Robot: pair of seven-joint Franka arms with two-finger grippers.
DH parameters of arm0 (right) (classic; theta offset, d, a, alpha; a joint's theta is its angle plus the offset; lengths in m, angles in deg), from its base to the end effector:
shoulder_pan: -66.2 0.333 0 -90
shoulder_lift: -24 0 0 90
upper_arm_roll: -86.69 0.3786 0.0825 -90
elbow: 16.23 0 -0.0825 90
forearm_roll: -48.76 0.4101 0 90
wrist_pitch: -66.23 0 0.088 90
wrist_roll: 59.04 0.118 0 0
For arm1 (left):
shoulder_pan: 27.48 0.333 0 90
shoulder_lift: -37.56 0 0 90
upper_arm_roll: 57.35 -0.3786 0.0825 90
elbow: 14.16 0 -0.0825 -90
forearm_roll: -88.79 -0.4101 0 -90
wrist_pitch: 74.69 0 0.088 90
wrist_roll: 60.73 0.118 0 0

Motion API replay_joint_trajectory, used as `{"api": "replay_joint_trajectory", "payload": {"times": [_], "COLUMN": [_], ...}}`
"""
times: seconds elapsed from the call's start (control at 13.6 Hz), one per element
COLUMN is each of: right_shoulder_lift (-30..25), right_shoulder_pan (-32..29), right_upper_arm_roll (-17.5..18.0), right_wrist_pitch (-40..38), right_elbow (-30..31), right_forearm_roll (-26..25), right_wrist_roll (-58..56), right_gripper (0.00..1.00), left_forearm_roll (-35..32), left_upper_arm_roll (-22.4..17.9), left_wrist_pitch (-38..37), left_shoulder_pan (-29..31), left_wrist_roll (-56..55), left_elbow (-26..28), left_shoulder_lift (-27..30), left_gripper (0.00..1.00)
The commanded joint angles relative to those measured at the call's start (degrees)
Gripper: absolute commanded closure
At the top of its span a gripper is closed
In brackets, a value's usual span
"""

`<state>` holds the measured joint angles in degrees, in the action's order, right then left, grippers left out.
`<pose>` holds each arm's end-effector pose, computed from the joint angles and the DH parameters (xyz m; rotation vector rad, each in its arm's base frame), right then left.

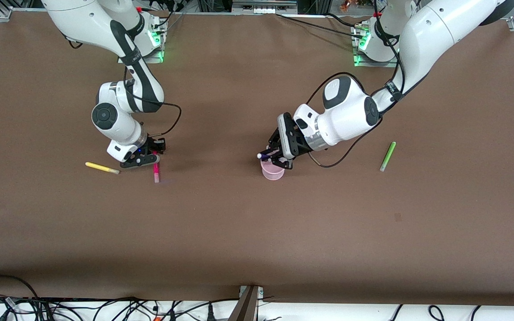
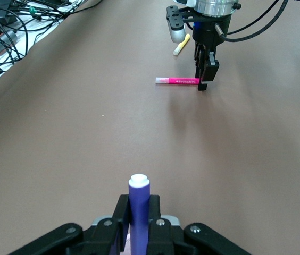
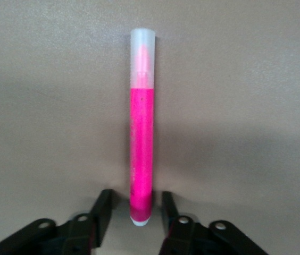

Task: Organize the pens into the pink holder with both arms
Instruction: 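Open the left gripper to drop the purple marker into the pink cup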

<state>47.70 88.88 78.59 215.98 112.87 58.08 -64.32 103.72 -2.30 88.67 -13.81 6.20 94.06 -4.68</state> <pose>0.5531 0.1402 0.1993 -3.1049 -0.3344 0.0735 0.6131 -0.3868 0.3234 1.9294 -1.5603 0.7702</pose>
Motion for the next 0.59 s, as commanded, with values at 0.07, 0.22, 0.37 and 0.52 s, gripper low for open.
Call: {"api": "replay_joint_trajectory", "payload": {"times": [0.07, 0.22, 0.37, 0.52], "right_shoulder_lift": [-0.1, -0.2, -0.2, -0.8], "right_shoulder_pan": [0.0, 0.0, 0.0, 0.0], "right_upper_arm_roll": [0.2, 0.3, 0.3, 0.4], "right_wrist_pitch": [1.0, 0.8, 0.7, -0.8], "right_elbow": [0.7, 0.7, 0.7, 0.5], "right_forearm_roll": [1.2, 1.3, 1.3, 1.3], "right_wrist_roll": [-0.6, -0.4, -0.4, 0.1], "right_gripper": [0.76, 0.9, 1.0, 1.0], "left_forearm_roll": [1.4, 1.4, 1.4, 1.6], "left_upper_arm_roll": [0.5, 0.4, 0.6, 0.7], "left_wrist_pitch": [1.2, 1.2, 0.7, 0.3], "left_shoulder_pan": [-0.8, -0.5, 0.3, 0.4], "left_wrist_roll": [1.9, 1.9, 1.2, -1.0], "left_elbow": [-0.6, -0.5, -0.7, -0.9], "left_shoulder_lift": [-0.9, -1.2, -1.0, -0.8], "left_gripper": [1.0, 0.61, 0.0, 0.0]}}
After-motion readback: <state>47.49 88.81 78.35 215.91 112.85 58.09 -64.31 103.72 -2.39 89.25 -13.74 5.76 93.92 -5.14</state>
